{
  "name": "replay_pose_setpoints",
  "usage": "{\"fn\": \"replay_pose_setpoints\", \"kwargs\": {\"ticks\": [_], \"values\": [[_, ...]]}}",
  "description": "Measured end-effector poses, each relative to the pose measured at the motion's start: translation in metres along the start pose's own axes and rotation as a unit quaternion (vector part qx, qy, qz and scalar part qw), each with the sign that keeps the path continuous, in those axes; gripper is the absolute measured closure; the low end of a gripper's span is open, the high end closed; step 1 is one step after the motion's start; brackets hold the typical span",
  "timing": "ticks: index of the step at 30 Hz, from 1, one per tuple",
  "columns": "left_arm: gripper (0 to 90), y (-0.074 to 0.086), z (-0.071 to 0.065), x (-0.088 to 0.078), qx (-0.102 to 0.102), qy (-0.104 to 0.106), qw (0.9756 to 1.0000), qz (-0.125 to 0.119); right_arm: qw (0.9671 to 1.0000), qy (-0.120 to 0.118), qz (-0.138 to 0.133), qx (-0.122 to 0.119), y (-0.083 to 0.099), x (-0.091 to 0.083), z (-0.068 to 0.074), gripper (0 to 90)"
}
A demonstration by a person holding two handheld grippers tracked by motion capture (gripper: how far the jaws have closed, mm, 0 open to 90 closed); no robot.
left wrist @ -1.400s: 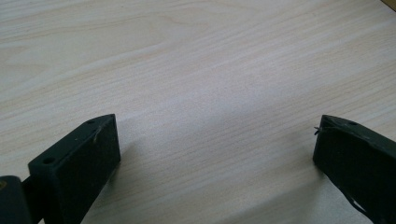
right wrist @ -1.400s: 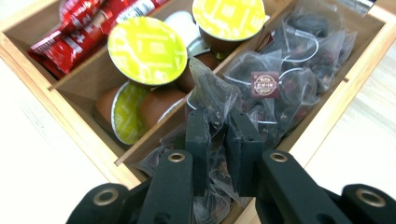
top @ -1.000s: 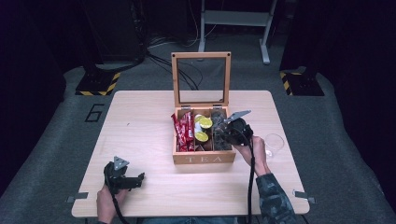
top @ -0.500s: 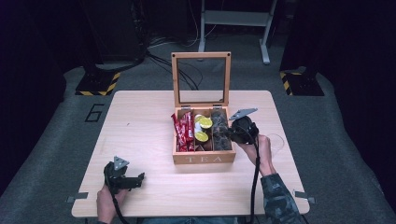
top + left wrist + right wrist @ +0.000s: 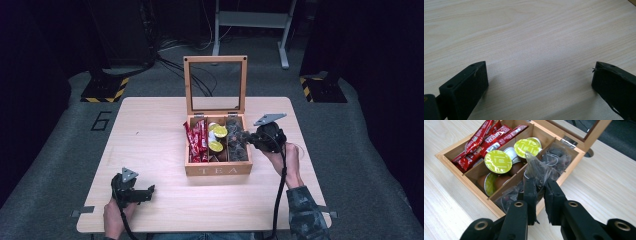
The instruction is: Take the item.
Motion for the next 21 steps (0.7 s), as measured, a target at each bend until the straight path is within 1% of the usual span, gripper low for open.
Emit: {"fn": "replay_pose_setpoints", "kwargs": {"ticks": [2,3,4,5,7,8,9,11,12,13,15,16,17,18,19,21], "values": [[0.5,0.000,0.000,0.000,0.001,-0.001,1.0000,-0.001,1.0000,0.002,-0.002,-0.001,0.000,-0.002,-0.002,80.1],[0.5,0.000,0.000,0.000,0.000,0.000,1.0000,0.000,1.0000,0.005,-0.003,0.007,0.002,-0.006,-0.003,80.1],[0.5,0.000,0.000,0.000,0.000,0.000,1.0000,0.000,0.9999,0.007,-0.007,-0.003,0.002,-0.007,-0.005,80.1],[0.5,0.000,0.000,0.000,0.000,0.000,1.0000,0.000,0.9999,0.008,-0.005,0.004,0.002,-0.009,-0.006,80.1],[0.5,0.000,0.000,0.000,0.000,0.000,1.0000,0.000,0.9999,0.009,-0.005,0.003,0.003,-0.010,-0.007,80.1],[0.5,0.000,0.000,0.000,0.000,0.000,1.0000,0.000,0.9998,0.013,-0.005,0.011,0.004,-0.013,-0.008,80.1],[0.6,0.000,0.000,0.000,0.001,-0.001,1.0000,-0.001,0.9998,0.015,-0.008,0.003,0.004,-0.014,-0.010,80.1],[0.5,0.000,0.000,0.000,0.000,0.000,1.0000,0.000,0.9997,0.017,-0.008,0.012,0.006,-0.017,-0.011,80.1],[0.5,0.000,0.000,0.000,0.001,-0.001,1.0000,-0.001,0.9997,0.019,-0.013,0.010,0.006,-0.018,-0.012,80.1],[0.6,0.000,0.000,0.000,0.001,-0.001,1.0000,-0.001,0.9996,0.021,-0.006,0.016,0.007,-0.020,-0.012,80.1],[0.5,0.000,0.000,0.000,0.001,-0.001,1.0000,-0.001,0.9995,0.023,-0.005,0.019,0.009,-0.023,-0.015,80.2],[0.6,0.000,0.000,0.000,0.001,-0.001,1.0000,-0.001,0.9995,0.025,-0.011,0.014,0.009,-0.023,-0.016,80.1],[0.6,0.000,0.000,0.000,0.001,-0.001,1.0000,-0.001,0.9995,0.026,-0.004,0.020,0.010,-0.025,-0.017,80.2],[0.5,0.000,0.000,0.000,0.001,-0.001,1.0000,-0.001,0.9995,0.028,-0.010,0.014,0.011,-0.025,-0.019,80.2],[0.5,0.000,0.000,0.000,0.001,-0.001,1.0000,-0.001,0.9993,0.030,-0.007,0.023,0.012,-0.027,-0.019,80.2],[0.5,0.000,0.000,0.000,0.001,0.000,1.0000,-0.001,0.9991,0.033,-0.007,0.024,0.014,-0.030,-0.022,80.2]]}}
Point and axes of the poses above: each handheld gripper's, and its own axes: x roughly forward along the jaws, y roughly out of its underside, z roughly to its left, the point moved 3 cm from there along x, roughly forward along the jaws, and after that the axes turned 5 degrees about z, right-handed, at the moved point
